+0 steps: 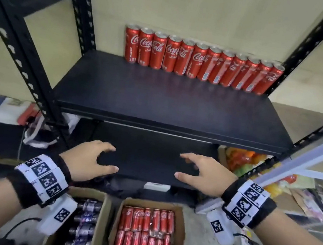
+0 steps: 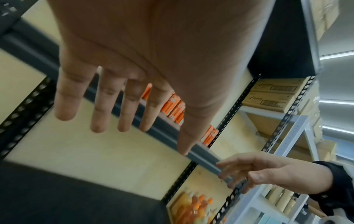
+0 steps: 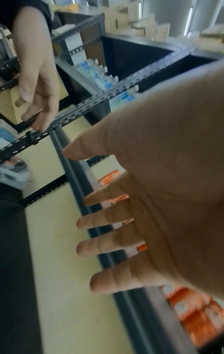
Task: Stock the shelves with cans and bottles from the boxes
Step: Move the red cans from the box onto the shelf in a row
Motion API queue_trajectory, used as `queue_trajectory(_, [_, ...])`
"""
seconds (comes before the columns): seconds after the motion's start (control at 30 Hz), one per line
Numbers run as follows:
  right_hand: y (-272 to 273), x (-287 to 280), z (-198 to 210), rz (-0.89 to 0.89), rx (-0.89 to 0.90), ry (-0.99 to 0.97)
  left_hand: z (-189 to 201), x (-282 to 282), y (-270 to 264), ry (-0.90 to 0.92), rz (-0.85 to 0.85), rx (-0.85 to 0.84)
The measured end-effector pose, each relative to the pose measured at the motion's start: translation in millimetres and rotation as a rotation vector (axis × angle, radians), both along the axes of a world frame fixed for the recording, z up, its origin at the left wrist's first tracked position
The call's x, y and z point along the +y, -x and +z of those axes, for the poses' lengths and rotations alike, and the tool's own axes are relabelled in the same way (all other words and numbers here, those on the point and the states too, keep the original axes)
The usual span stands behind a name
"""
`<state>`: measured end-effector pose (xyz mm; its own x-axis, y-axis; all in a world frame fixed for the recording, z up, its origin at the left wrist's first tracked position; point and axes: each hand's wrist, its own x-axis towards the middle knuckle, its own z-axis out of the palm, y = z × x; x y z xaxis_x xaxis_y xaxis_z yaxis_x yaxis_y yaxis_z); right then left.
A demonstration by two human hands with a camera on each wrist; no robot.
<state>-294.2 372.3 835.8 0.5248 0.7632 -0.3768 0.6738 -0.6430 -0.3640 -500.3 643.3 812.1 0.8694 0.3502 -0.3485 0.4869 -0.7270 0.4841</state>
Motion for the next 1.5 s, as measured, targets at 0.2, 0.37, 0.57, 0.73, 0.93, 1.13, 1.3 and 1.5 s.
queue_trajectory(0.2, [10, -68, -92, -0.059, 0.146, 0.187, -83, -62, 16, 0.038, -0.014, 0.378])
queue_trajectory(0.37, [20, -112, -146, -0.077, 0.355, 0.372, -150, -117, 20, 0.099, -0.041, 0.618])
queue_trajectory(0.57, [32, -152, -214, -0.150, 0.503, 0.518, -212, -166, 29, 0.142, -0.044, 0.738])
queue_trajectory(0.73, [46, -179, -271, -0.180, 0.559, 0.582, -269, -195, 53, 0.167, 0.052, 0.845])
queue_trajectory(0.93, [63, -206, -349, -0.183, 0.606, 0.680, -335, -213, 86, 0.215, 0.072, 1.007])
queue_trajectory(1.13, [70, -225, -417, -0.275, 0.629, 0.691, -399, -216, 94, 0.277, 0.049, 1.083])
queue_trajectory(1.3, [69, -217, -478, -0.224, 0.618, 0.719, -466, -210, 79, 0.270, 0.052, 1.039])
queue_trajectory(1.5, [55, -188, -582, -0.202, 0.619, 0.699, -557, -189, 37, 0.290, 0.064, 1.037])
